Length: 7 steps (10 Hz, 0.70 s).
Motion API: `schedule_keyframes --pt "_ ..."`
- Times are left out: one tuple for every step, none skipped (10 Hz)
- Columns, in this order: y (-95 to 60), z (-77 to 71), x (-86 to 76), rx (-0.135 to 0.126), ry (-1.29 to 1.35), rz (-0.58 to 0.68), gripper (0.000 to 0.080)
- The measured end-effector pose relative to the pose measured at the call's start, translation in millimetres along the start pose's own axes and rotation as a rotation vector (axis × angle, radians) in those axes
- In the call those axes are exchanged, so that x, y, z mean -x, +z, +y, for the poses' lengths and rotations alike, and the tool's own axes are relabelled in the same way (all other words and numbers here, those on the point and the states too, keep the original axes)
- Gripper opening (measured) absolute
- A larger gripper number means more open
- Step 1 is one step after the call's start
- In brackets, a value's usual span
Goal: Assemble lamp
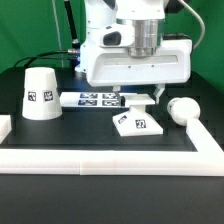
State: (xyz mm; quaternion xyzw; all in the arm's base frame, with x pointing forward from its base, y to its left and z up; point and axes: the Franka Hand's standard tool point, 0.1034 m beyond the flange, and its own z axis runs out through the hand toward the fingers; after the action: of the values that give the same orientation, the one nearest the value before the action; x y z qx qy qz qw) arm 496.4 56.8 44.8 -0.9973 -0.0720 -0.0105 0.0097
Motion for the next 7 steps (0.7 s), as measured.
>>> schedule_keyframes --pt "0.1 -0.9 -14.2 -0.001 0.000 0.016 0.0537" --pt "0.4 -0.4 -25.9 -0.003 0.003 0.029 0.0537" --pt "0.4 0.0 -38.5 -0.005 0.009 0.044 0.0537" --pt "0.3 -0.9 -49.5 -0.007 0.011 0.056 0.0537" --pt "0.5 -2.8 -58.4 -0.008 0.010 0.066 0.0537" --pt "0.5 -5.2 -65.6 -0.009 0.011 0.075 0.0537" --pt "0.7 -5.5 -71.5 -0.012 0.020 0.082 0.0537"
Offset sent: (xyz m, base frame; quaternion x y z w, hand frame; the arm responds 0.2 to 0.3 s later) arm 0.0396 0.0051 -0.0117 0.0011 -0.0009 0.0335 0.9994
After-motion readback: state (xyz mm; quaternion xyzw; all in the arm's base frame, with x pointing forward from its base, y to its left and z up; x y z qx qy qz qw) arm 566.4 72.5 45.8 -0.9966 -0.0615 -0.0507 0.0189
